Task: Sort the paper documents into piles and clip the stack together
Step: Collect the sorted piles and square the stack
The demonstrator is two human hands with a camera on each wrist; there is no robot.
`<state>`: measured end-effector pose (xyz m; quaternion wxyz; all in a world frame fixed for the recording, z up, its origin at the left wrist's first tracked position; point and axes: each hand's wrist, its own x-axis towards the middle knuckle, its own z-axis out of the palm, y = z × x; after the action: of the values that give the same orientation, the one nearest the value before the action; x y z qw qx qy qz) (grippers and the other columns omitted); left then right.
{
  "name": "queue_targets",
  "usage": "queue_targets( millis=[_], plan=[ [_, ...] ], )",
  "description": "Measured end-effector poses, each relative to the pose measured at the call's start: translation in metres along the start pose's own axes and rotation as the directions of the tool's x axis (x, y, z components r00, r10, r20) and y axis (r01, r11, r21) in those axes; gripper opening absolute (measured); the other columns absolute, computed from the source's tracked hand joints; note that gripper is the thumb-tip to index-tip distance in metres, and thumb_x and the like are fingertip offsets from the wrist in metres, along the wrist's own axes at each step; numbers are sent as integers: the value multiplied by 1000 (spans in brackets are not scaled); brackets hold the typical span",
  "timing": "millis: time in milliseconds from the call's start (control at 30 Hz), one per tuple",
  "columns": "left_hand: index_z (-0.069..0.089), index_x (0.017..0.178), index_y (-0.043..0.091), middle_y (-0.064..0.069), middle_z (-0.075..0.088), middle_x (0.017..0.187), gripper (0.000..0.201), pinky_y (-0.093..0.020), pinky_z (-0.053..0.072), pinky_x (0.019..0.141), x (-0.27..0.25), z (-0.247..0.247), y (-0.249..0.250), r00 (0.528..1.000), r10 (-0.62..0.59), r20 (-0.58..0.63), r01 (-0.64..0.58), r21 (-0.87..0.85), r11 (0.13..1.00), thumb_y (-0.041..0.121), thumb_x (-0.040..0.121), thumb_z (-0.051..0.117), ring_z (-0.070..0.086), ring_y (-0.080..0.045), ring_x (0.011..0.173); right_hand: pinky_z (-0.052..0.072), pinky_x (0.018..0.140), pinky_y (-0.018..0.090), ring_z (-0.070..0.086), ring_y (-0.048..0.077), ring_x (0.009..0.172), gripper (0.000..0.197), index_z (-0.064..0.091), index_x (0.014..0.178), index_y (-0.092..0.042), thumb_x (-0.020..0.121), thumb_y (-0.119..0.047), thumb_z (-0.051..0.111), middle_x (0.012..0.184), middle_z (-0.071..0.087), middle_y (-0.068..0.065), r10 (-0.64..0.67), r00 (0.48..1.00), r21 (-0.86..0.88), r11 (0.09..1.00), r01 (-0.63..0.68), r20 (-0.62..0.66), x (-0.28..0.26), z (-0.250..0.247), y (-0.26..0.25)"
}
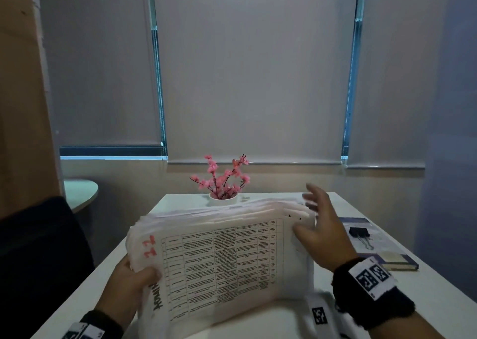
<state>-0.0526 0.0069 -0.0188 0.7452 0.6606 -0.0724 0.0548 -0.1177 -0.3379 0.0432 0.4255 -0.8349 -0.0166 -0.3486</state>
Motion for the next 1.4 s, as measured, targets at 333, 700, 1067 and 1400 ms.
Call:
queue_targets(
  millis=[333,700,1067,1400],
  plan=[
    [73,92,5,-26,75,93,57,-65,54,84,-3,-3,-3,996,37,85,-32,-51,998,14,36,72,69,-51,91,8,120,56,0,33,150,82,-3,153,-25,88,-39,44,164,2,2,44,931,-719,649,249,363,13,14,-67],
    [70,101,-1,-23,77,92,112,-54,57,79,-5,0,1,993,23,113,-16,-62,998,47,4,98,71,-47,89,-5,117,62,-9,35,149,95,-14,149,-41,87,-36,58,164,-8,3,-82,694,-489,652,580,715,-12,107,-135],
    [73,99,-2,-22,78,93,24,-42,61,69,-8,-9,6,997,40,72,-41,20,999,-9,76,77,75,-40,86,49,88,42,59,27,96,36,51,117,-24,82,-25,61,107,62,2,-51,760,-544,667,509,648,15,90,-123],
    [76,105,16,-15,77,105,92,-38,59,80,-7,-15,32,980,104,171,-136,188,973,51,23,97,73,-35,97,50,70,29,62,17,80,25,56,62,-31,75,-24,76,76,64,-7,223,795,-575,797,185,564,43,-12,-55]
  ],
)
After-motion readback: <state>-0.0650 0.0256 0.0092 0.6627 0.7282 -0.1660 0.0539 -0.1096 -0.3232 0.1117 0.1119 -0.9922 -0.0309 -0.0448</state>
